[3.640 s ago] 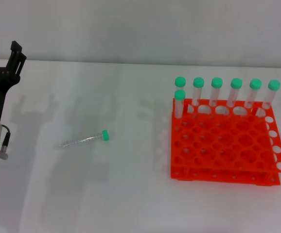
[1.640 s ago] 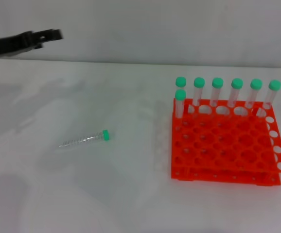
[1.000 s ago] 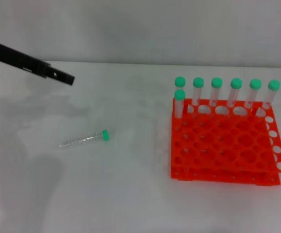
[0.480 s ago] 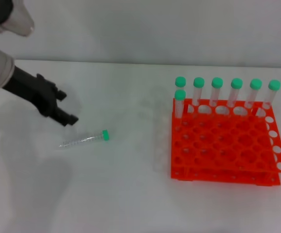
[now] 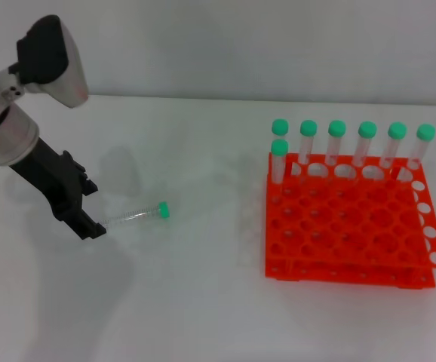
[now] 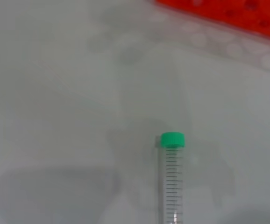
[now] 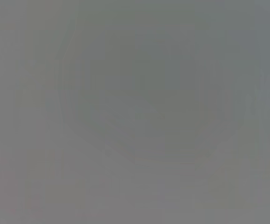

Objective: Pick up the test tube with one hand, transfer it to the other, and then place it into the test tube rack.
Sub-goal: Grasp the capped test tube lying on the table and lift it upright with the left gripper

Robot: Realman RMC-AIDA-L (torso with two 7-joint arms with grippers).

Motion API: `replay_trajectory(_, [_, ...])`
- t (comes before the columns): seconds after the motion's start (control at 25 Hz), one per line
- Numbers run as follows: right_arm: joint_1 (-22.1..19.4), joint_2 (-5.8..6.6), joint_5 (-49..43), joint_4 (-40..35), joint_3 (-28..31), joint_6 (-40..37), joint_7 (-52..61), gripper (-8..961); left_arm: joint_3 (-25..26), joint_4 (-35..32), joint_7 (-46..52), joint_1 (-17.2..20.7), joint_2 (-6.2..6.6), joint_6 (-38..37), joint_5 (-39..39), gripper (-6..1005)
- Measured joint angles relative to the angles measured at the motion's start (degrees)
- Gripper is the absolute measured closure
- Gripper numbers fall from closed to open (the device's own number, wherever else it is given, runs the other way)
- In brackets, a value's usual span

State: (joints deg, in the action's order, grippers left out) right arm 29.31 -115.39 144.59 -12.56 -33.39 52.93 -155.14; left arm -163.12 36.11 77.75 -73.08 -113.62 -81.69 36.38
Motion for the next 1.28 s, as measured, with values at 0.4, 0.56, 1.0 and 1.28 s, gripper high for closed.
replay_trajectory(0.4, [-1.23, -0.02, -0.14, 1.14, -1.51, 0.34, -0.33, 112, 0.00, -2.13, -0.79, 0.61, -3.86, 9.42, 0.92, 115])
replay_trajectory(0.56, [-1.65, -0.02, -0.17, 1.35, -1.51, 0.36, -0.33, 112, 0.00, -4.14, -0.75, 0.69, -3.56, 9.98, 0.56, 115])
replay_trajectory(1.0, [-1.83, 0.04, -0.19, 1.40, -1.48, 0.43, -0.36, 111, 0.00, -4.69, -0.65, 1.29, -4.14, 10.79, 1.66, 116])
replay_trajectory(1.28, [-1.80, 0.08, -0.13, 1.40, -1.43, 0.43, -0.36, 111, 0.00, -4.54, -0.79, 2.02, -3.57, 11.42, 1.48, 119])
